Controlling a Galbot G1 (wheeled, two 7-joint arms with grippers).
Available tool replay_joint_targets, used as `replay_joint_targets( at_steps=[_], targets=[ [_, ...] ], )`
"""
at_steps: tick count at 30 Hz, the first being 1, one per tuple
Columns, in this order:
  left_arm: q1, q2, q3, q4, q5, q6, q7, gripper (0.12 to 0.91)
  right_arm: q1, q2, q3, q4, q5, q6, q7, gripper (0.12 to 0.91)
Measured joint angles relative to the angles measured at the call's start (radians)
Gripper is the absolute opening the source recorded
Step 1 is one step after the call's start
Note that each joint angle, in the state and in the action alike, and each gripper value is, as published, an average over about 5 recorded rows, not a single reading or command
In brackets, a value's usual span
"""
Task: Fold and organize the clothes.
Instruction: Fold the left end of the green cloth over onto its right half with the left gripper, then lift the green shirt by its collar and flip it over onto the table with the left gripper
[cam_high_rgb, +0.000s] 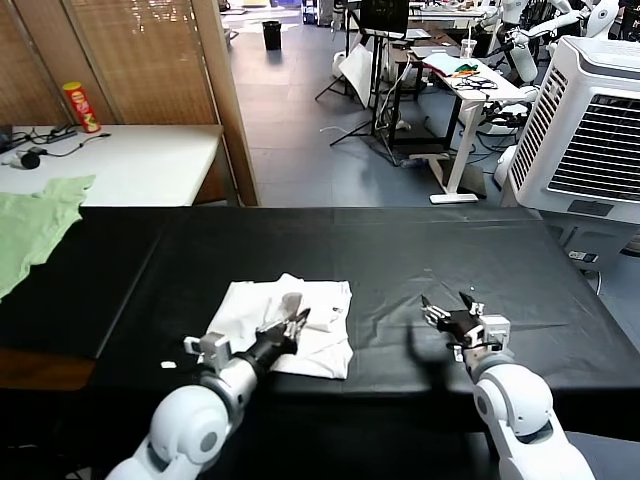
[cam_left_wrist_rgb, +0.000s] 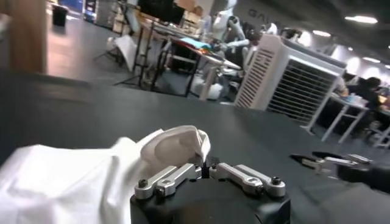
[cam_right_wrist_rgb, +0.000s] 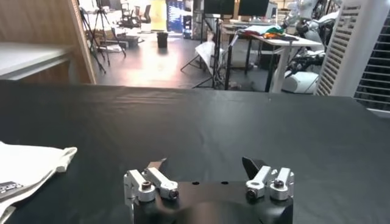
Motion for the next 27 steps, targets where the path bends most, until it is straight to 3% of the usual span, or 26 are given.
replay_joint_targets(
  at_steps=[9,12,17,20,23,27],
  targets=[
    [-0.007,-0.061,0.02,0.05,0.048,-0.017,0.004,0.166,0.015,-0.008,-0.022,-0.004,0.0,0.031,-0.042,0.798],
    [-0.01,-0.085,0.03,0.064,0.029,-0.025,0.004,0.28,0.028,-0.014,-0.04,-0.011,0.001,0.043,-0.063,0.798],
    [-0.031,-0.109,0.046,0.072,-0.04,-0.028,-0.009,0.565,0.061,-0.032,-0.088,-0.015,0.021,0.058,-0.111,0.798],
    [-0.029,-0.099,0.035,0.051,-0.024,-0.037,-0.001,0.712,0.092,-0.046,-0.135,-0.024,0.031,0.071,-0.147,0.798],
    [-0.014,-0.065,0.0,0.02,0.025,-0.057,0.014,0.785,0.127,-0.051,-0.191,-0.035,0.025,0.077,-0.179,0.798],
    [0.02,-0.003,-0.077,-0.011,0.08,-0.074,0.013,0.797,0.158,-0.051,-0.271,-0.04,-0.009,0.083,-0.226,0.798]
  ],
)
